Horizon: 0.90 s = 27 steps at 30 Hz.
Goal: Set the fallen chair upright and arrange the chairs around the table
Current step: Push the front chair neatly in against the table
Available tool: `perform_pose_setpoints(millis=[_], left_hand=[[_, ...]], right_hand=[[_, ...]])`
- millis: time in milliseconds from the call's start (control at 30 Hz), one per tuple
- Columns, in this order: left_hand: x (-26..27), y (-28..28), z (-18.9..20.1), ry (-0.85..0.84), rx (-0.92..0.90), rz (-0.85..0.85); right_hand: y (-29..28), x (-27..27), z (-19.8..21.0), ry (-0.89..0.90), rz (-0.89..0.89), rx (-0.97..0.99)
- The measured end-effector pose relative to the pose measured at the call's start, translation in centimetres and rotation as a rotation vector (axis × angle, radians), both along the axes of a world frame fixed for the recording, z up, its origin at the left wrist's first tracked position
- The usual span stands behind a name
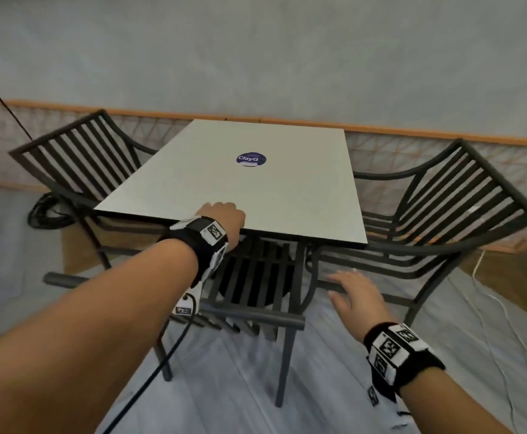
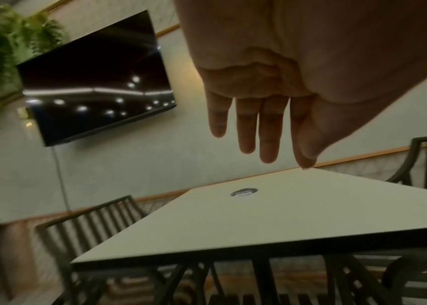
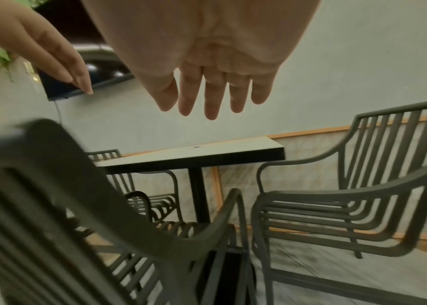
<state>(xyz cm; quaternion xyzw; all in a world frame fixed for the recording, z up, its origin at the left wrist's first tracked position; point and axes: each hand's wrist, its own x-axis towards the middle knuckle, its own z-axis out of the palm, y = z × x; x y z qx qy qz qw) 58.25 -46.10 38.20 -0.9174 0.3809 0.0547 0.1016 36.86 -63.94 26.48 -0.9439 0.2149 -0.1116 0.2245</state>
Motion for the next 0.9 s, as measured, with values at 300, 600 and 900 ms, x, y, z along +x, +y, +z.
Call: perform_pose_setpoints(millis=[300,600,900], left_hand=[[0.4,11.1,-2.0,0.144,-0.051,0.156],[0.6,21.2,-6.2,0.272,0.007,0.284],[8.2,27.8,-11.9,0.108,-0.033,0.396]], right_hand=[[10.6,1.6,2.7,0.024,0.152,0.026],[13.9,2.3,0.7,0.237,0.156,-0.114],[14.5,2.8,-0.1,0.228,0.002,-0.162]])
